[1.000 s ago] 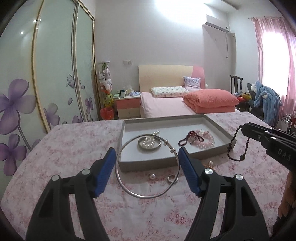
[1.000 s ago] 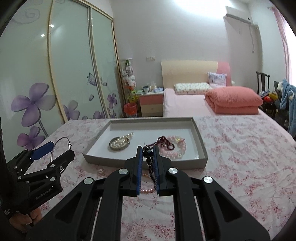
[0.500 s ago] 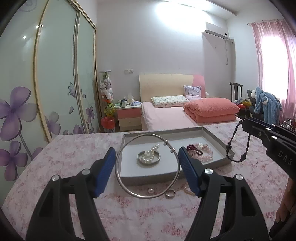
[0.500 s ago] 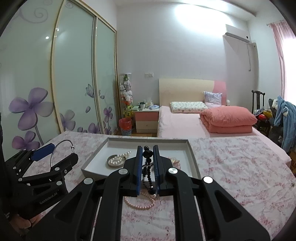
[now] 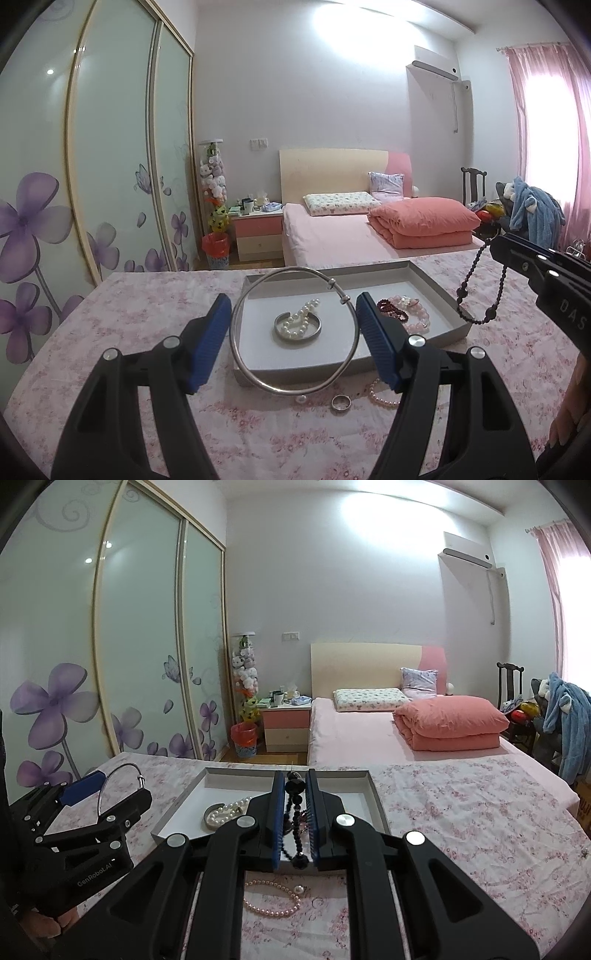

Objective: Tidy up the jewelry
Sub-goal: 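Carry the silver bangle and black bracelet over the grey tray with both tools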

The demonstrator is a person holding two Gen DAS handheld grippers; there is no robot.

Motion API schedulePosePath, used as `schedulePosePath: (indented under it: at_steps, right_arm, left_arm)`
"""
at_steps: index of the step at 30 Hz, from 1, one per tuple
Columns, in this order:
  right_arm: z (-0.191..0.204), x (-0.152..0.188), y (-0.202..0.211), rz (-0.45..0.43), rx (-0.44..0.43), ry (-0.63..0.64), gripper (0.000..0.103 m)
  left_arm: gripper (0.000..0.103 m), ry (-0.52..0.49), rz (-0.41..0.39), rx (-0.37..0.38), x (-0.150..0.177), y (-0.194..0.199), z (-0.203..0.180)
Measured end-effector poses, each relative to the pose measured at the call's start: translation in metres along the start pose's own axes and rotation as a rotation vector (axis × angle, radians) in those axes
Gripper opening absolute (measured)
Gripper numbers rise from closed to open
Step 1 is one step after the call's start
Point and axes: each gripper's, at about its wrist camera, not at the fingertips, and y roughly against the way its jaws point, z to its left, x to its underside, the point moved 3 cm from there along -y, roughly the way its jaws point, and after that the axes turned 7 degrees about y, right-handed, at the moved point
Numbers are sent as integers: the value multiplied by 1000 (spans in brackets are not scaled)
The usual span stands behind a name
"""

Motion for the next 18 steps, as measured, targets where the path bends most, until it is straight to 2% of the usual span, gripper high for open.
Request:
schedulePosePath:
  at_steps: [9,18]
  right_arm:
    - [-3,-11,-21,-13,14,-7,12]
    - [-10,-13,-68,31,18,-37,12]
  left_arm:
    - [68,4,-1,-6,-13,-28,-2]
    - [68,15,32,-18,-18,-73,-3]
